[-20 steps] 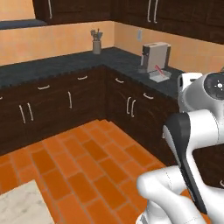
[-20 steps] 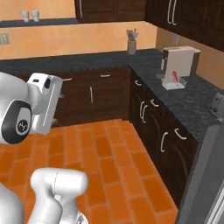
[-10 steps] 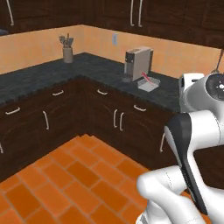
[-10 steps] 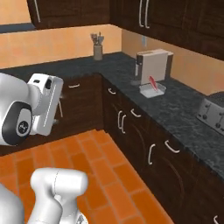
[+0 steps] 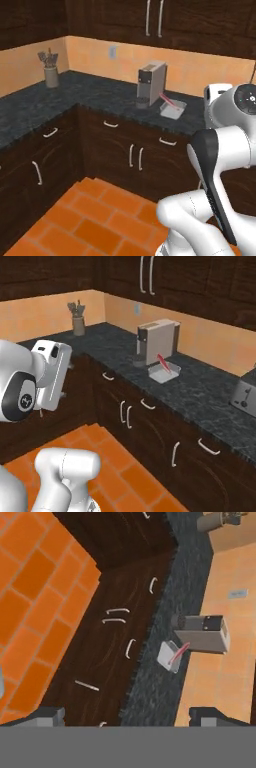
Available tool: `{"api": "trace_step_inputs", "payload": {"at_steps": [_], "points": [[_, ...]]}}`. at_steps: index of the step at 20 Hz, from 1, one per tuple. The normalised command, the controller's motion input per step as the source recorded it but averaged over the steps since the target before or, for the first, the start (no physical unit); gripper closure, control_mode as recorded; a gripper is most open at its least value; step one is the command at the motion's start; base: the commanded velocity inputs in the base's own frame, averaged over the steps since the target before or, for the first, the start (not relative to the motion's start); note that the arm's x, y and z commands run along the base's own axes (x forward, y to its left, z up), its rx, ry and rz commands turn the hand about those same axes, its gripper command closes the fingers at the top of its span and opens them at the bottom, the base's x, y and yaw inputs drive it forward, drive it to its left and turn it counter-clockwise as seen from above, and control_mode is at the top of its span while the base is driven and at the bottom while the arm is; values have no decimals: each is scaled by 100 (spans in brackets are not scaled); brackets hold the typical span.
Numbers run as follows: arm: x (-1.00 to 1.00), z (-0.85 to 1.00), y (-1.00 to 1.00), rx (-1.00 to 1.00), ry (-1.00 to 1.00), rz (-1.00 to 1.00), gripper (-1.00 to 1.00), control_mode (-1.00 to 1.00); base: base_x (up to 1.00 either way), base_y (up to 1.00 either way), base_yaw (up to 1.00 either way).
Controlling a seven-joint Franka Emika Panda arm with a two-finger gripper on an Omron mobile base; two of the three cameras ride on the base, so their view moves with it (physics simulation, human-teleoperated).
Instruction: Take the meat container that has the steak and place it on the second highest rack of the freezer. Then take the vegetable container that has the potato and mushroom and place it on the highest rack of the freezer.
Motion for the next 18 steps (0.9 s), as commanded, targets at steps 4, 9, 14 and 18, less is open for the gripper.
{"api": "trace_step_inputs", "payload": {"at_steps": [4, 9, 14, 18], "points": [[0, 0, 0, 0, 0, 0, -100, 100, 87, 44, -52], [0, 0, 0, 0, 0, 0, -100, 100, 80, 34, -51], [0, 0, 0, 0, 0, 0, -100, 100, 79, 28, -48], [0, 0, 0, 0, 0, 0, -100, 100, 56, 25, -36]]}}
